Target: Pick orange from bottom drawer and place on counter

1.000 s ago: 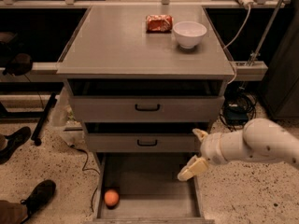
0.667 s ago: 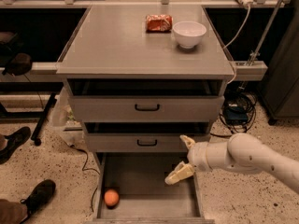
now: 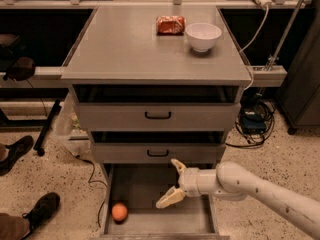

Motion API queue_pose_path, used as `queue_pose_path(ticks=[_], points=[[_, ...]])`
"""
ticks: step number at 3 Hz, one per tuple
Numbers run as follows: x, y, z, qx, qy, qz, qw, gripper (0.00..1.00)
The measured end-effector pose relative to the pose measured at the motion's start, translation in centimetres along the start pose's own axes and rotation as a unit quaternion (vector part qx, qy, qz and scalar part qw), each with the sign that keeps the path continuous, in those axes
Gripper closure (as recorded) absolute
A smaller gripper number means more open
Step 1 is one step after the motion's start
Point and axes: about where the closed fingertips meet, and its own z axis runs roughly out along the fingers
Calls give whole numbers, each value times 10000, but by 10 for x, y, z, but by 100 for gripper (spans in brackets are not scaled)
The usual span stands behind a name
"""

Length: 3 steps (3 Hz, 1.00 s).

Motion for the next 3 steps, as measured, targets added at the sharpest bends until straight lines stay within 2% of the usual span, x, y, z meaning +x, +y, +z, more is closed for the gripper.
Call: queue_pose_path(ticks=[1,2,3], points=[[13,20,59,-265,-28,15,9996,0],[11,22,62,-308,-71,-34,9995,0],[26,14,82,-236,56,-100,9997,0]])
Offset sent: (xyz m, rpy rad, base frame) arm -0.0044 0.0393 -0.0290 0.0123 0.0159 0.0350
